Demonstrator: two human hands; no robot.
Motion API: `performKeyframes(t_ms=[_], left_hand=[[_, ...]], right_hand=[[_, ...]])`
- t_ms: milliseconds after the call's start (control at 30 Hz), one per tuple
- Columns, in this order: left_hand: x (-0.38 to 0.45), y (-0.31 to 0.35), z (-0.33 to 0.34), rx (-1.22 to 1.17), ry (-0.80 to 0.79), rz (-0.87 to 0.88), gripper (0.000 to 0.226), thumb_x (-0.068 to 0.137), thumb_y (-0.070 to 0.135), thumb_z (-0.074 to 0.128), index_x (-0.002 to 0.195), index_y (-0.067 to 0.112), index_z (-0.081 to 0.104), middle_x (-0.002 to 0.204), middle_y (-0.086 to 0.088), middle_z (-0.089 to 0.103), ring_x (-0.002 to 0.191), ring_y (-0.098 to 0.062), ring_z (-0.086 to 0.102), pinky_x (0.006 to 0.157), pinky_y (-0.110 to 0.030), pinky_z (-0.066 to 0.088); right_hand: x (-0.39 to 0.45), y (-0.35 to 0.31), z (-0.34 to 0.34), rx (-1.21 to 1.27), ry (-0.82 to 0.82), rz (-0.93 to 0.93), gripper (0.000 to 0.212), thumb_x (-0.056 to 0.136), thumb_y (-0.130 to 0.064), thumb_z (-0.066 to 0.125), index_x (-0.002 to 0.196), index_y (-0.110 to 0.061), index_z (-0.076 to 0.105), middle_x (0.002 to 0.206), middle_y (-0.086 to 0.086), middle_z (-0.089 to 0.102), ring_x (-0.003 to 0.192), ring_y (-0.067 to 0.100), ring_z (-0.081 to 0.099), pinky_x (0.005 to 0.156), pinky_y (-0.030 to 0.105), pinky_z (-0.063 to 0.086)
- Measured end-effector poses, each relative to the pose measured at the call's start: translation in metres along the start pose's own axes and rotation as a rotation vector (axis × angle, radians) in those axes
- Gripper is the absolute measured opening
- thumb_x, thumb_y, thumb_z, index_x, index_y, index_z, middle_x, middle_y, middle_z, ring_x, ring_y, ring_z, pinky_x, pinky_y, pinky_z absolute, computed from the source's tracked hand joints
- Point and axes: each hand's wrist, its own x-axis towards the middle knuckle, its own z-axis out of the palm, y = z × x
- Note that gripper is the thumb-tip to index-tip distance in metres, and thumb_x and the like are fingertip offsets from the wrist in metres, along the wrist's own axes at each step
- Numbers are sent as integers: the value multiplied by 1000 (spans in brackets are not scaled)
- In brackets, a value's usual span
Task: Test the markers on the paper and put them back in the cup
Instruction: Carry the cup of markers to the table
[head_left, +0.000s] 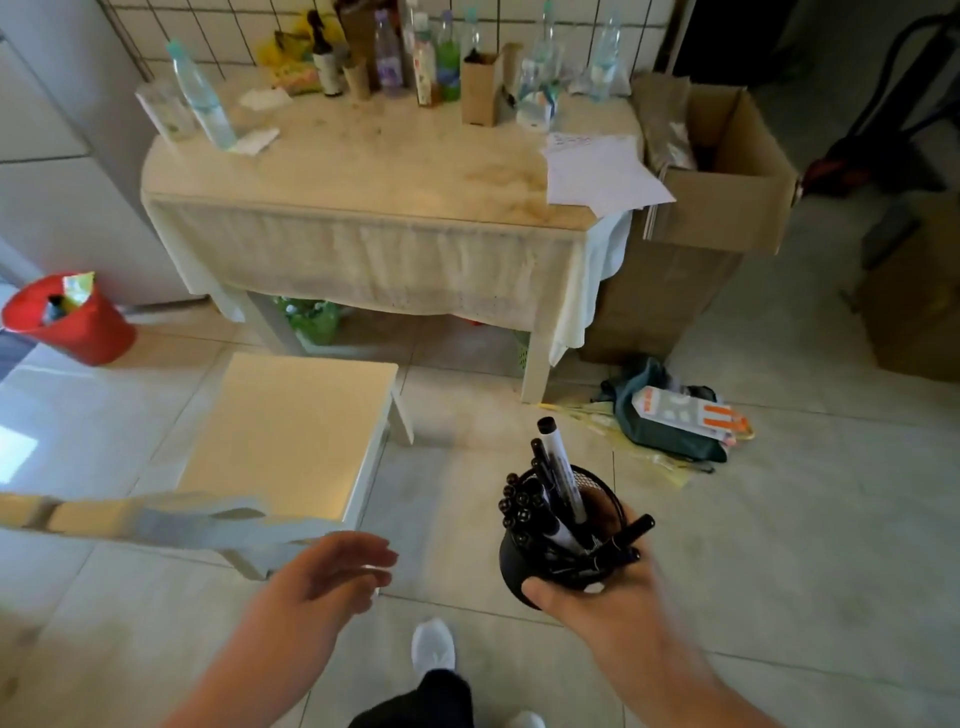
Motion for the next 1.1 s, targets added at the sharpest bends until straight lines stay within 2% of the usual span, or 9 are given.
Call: performKeyframes(t_ms=[200, 333, 400, 533, 600, 700, 800, 933, 1100], left_hand=[[72, 34, 1, 5, -9, 1, 34, 87, -19, 53, 100, 8, 70, 96, -5, 78, 91, -21, 73, 88, -49, 53], [125, 58, -2, -5, -29, -13, 33, 87, -20, 53, 99, 6, 70, 95, -5, 78, 90, -22, 74, 86, -46, 54], [148, 74, -5, 3, -55, -12, 32, 87, -19, 54, 99, 7, 70, 96, -4, 78, 91, -20, 74, 85, -41, 55], [195, 105, -10, 12, -89, 11, 30, 87, -16, 57, 100, 7, 70, 96, -3, 78, 91, -19, 74, 85, -38, 54], [217, 117, -10, 10, -87, 4, 31, 87, -18, 56, 100, 6, 69, 96, -5, 78, 90, -20, 74, 85, -39, 54], [248, 134, -6, 5, -75, -16, 31, 86, -20, 55, 99, 5, 70, 94, -6, 78, 89, -23, 74, 83, -40, 54], [279, 151, 3, -3, -49, -20, 30, 87, -19, 55, 98, 5, 70, 92, -6, 78, 87, -22, 74, 82, -41, 54], [321, 177, 20, -26, -8, -10, 31, 86, -20, 56, 98, 5, 70, 92, -6, 78, 86, -22, 74, 82, -44, 54], [366, 213, 40, -55, 75, -15, 30, 86, -22, 54, 98, 0, 69, 89, -9, 78, 81, -22, 74, 73, -38, 55]], right_hand=[[78, -21, -6, 5, -24, 12, 69, 69, -1, 87, 128, -27, 61, 102, -20, 76, 93, -9, 68, 72, 2, 46], [137, -41, 2, 15, 3, 24, 65, 69, 1, 87, 125, -23, 63, 100, -21, 76, 91, -11, 67, 69, 0, 45], [166, -51, 4, -3, 15, 9, 66, 69, 4, 86, 125, -24, 64, 102, -17, 77, 94, -7, 69, 71, 4, 48], [214, -73, 4, -59, 24, -17, 62, 68, -7, 89, 115, -41, 64, 105, -14, 77, 100, 1, 70, 88, 27, 53], [236, -82, 1, -78, 18, -32, 60, 68, -9, 88, 106, -50, 66, 102, -14, 77, 99, 3, 70, 90, 32, 54], [267, -98, -5, -90, 14, -44, 67, 70, 3, 85, 100, -55, 66, 98, -20, 76, 94, -3, 70, 82, 20, 54], [304, -105, -19, -52, 7, -22, 63, 68, 14, 81, 103, -36, 64, 89, -24, 76, 83, -9, 69, 70, 9, 50], [362, -105, -37, -90, 20, -31, 76, 52, -24, 94, 116, -48, 60, 107, -20, 75, 101, -1, 69, 89, 30, 52], [434, -133, -59, -65, -83, -42, 76, 59, -5, 92, 117, -39, 58, 98, -23, 75, 91, -8, 68, 78, 19, 52]])
